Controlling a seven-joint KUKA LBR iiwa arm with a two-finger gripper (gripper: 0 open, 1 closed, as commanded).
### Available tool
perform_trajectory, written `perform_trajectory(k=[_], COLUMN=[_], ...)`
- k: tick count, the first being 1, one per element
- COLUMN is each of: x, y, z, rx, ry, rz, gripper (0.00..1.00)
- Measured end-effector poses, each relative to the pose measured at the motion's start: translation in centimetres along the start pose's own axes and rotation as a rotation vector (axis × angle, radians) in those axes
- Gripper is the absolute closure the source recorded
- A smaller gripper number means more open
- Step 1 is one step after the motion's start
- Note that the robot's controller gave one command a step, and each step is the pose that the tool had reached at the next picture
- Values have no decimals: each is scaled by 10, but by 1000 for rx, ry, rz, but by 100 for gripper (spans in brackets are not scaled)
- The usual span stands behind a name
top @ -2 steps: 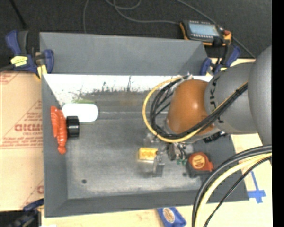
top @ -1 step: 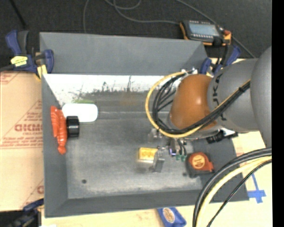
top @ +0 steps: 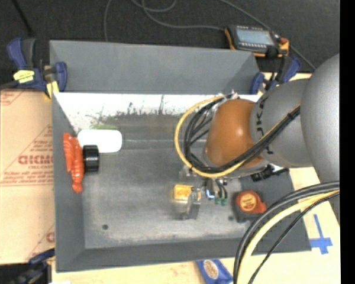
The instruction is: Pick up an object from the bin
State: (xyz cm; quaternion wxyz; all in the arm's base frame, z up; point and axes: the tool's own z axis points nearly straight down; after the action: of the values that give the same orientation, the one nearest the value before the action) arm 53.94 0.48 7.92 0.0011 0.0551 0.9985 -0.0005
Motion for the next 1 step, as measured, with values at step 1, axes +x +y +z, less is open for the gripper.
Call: perform_trajectory(k=[1], x=[0], y=[5], z=[9], rx=[-1], ry=[0], rz=[151], gripper=[100])
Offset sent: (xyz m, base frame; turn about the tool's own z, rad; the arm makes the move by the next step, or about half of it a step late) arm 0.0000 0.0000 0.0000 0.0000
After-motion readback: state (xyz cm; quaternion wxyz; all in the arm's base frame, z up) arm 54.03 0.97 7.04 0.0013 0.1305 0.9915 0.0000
